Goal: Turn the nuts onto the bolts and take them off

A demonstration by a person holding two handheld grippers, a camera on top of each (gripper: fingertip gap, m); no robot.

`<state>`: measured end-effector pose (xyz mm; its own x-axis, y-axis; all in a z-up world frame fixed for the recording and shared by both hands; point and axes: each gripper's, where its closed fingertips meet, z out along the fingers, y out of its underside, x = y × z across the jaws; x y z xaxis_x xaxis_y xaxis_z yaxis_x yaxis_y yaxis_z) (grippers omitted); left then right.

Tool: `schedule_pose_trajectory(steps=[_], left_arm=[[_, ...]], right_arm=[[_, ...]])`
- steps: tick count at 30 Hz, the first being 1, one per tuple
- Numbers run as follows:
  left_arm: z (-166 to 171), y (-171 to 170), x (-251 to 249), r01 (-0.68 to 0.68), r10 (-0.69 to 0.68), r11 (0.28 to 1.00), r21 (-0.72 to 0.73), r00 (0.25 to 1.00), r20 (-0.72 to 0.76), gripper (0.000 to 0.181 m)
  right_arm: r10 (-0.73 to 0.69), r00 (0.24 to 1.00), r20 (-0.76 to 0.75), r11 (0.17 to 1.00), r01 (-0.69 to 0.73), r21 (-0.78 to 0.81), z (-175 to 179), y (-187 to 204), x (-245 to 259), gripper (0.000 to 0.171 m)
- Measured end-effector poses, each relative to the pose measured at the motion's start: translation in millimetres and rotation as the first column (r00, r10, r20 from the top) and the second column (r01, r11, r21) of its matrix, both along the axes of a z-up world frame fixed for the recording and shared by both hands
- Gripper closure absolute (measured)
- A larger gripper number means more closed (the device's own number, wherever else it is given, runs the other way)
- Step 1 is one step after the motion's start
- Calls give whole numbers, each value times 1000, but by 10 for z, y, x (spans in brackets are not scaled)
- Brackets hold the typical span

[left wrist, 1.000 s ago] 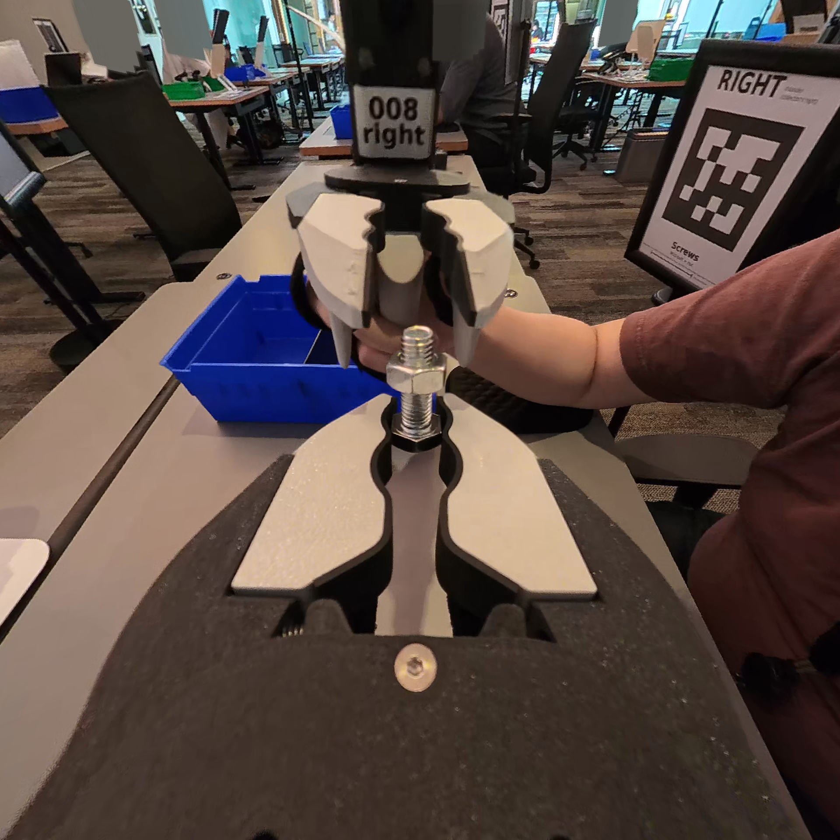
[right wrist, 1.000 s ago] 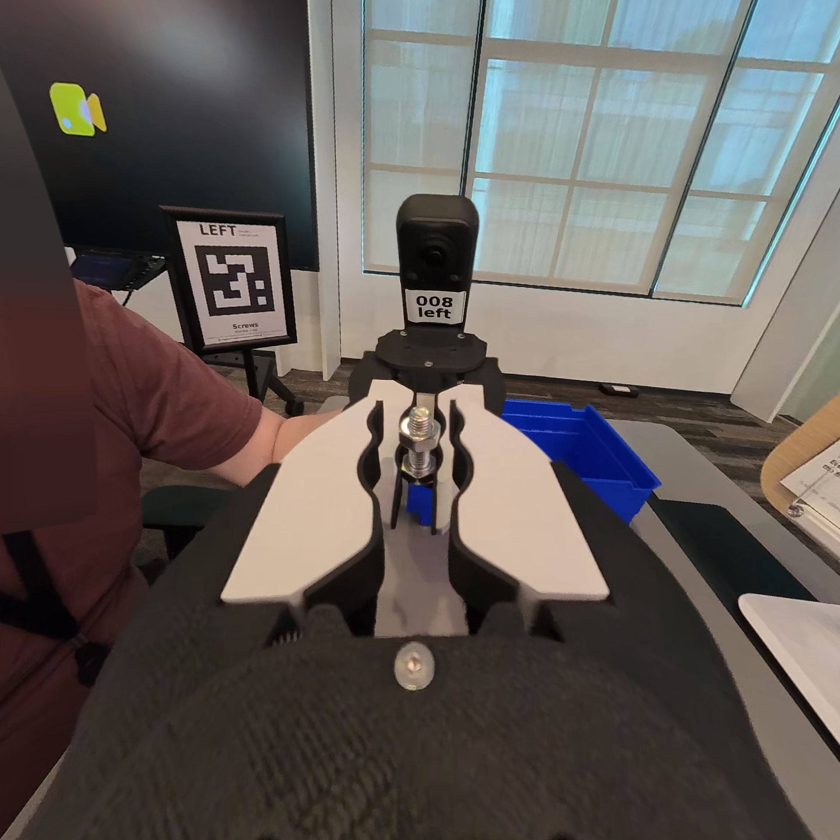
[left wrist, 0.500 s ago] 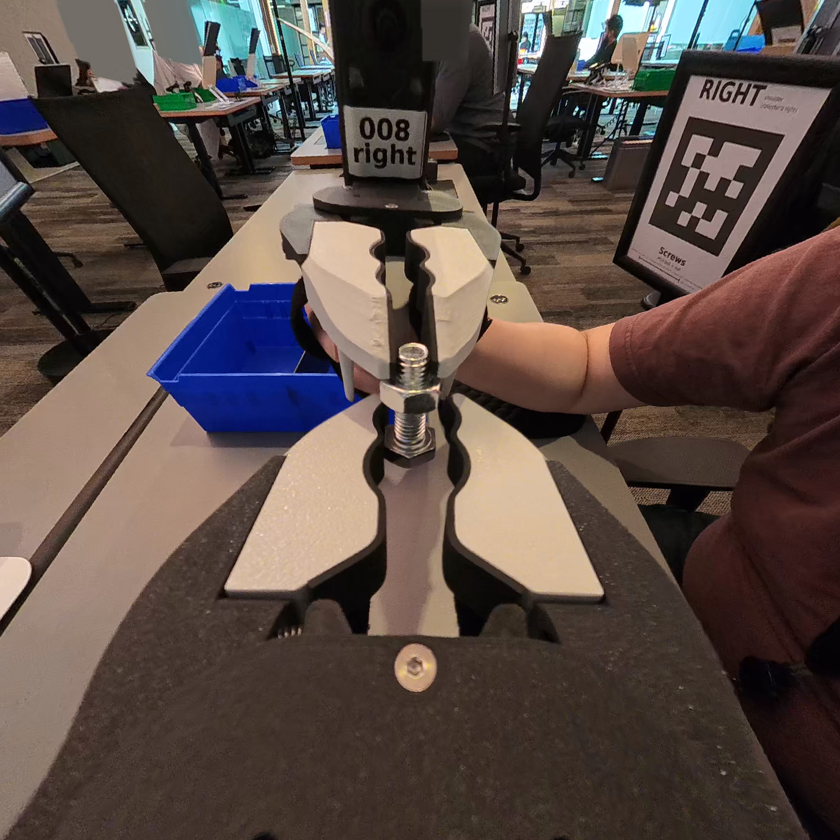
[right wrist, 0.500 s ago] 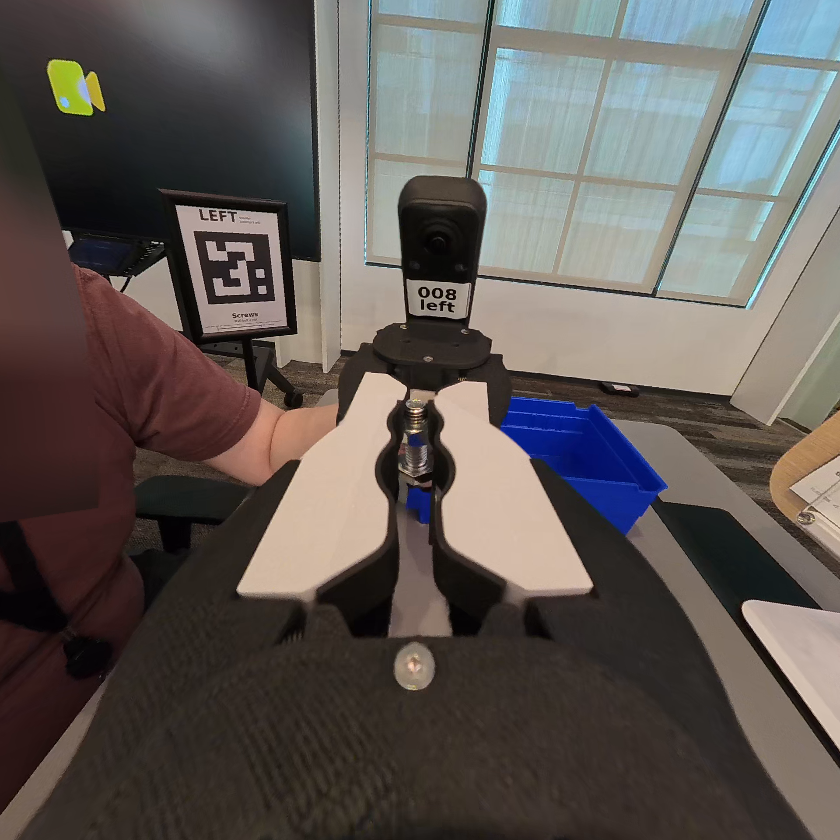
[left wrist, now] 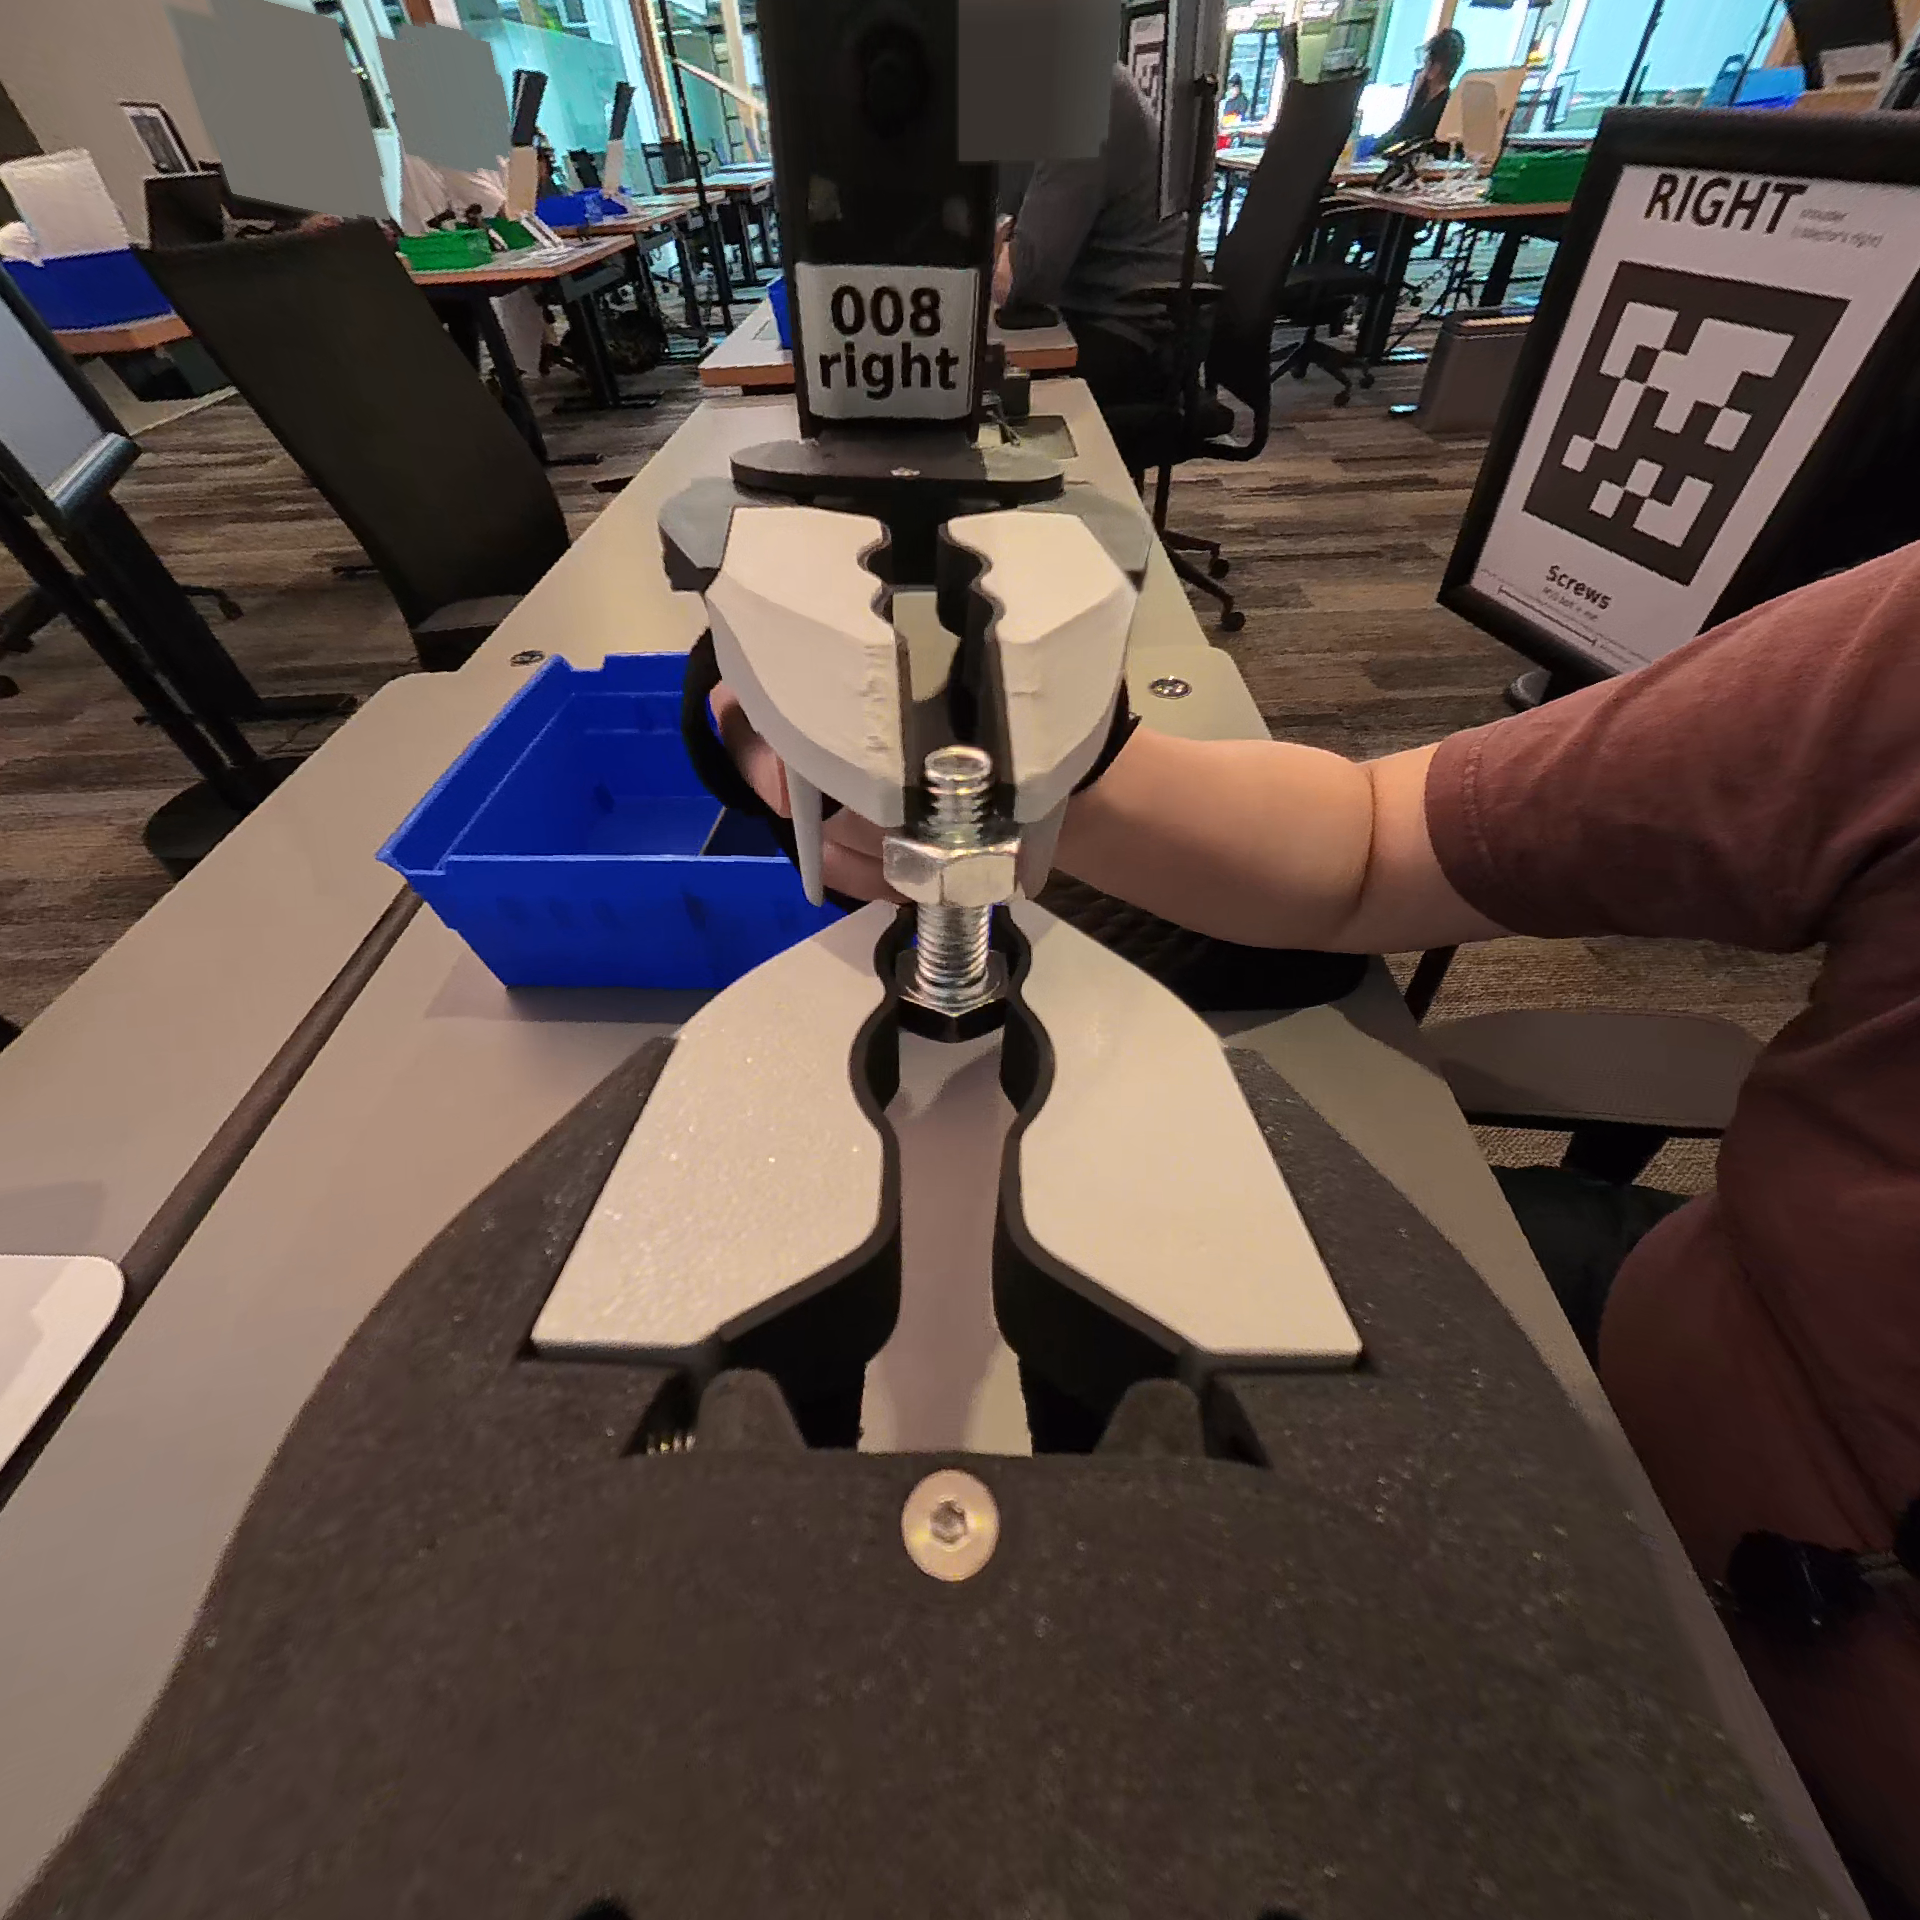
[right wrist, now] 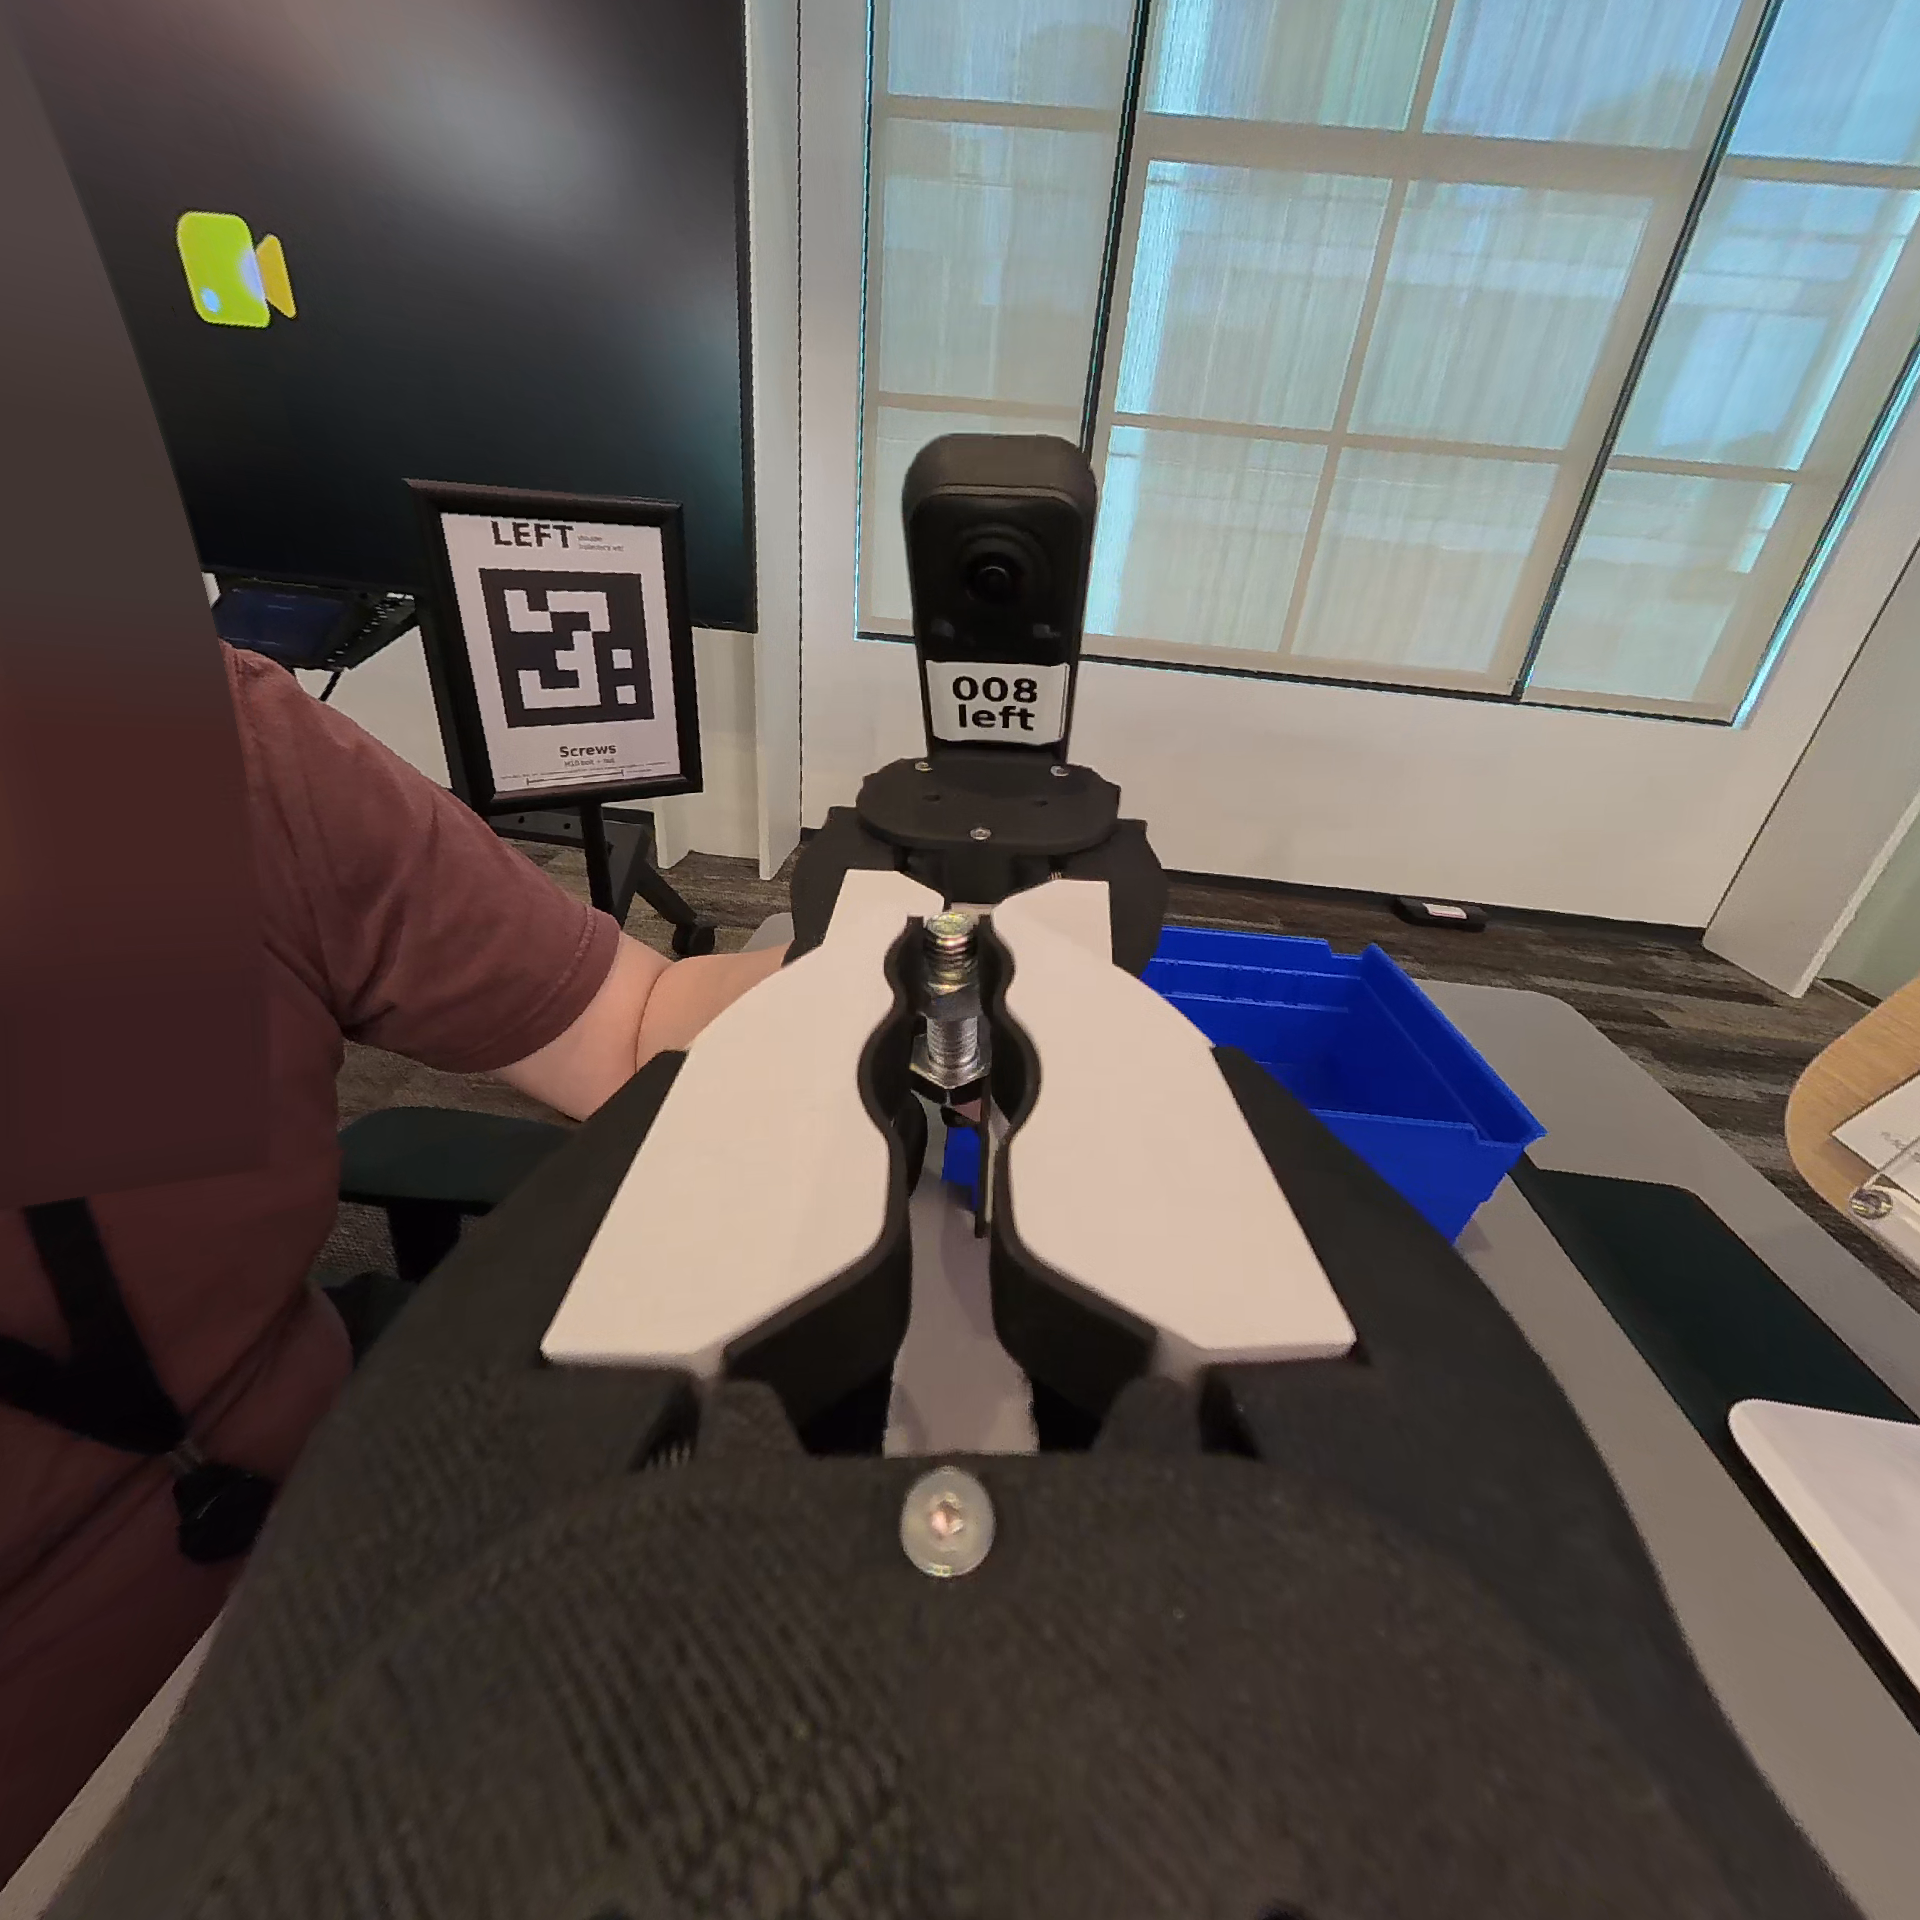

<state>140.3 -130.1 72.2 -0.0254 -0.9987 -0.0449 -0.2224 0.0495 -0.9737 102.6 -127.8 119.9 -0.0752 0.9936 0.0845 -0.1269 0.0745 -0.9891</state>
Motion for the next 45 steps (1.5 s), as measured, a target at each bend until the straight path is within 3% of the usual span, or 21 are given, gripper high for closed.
schedule_pose_trajectory(steps=[3,8,24,28,32,36,41,45], left_arm=[[-29,30,-3,-25,25,1000,14,999,-25,167],[-25,116,-31,-77,77,997,2,997,-30,167],[19,36,-12,-37,37,999,-21,999,-7,167],[10,5,13,-23,22,1000,-21,1000,-8,167],[75,-37,-13,3,-2,999,-40,1000,20,167],[62,-15,-19,-7,7,999,-46,1000,11,167],[50,-60,17,22,-20,997,-70,1000,18,167],[83,-52,-12,21,-18,997,-80,999,28,167]], right_arm=[[-22,1000,-18,1000,22,-5,48,29,35,143],[-98,995,29,995,97,21,8,136,87,138],[2,1000,4,997,-2,-75,-5,70,38,145],[-27,999,44,999,28,-25,-49,48,-18,144],[-29,1000,11,995,30,-91,-15,178,130,150],[27,1000,9,997,-26,-78,13,31,62,144],[-22,998,58,999,24,-28,-57,42,-6,139],[33,999,-21,989,-35,-147,25,128,128,148]])
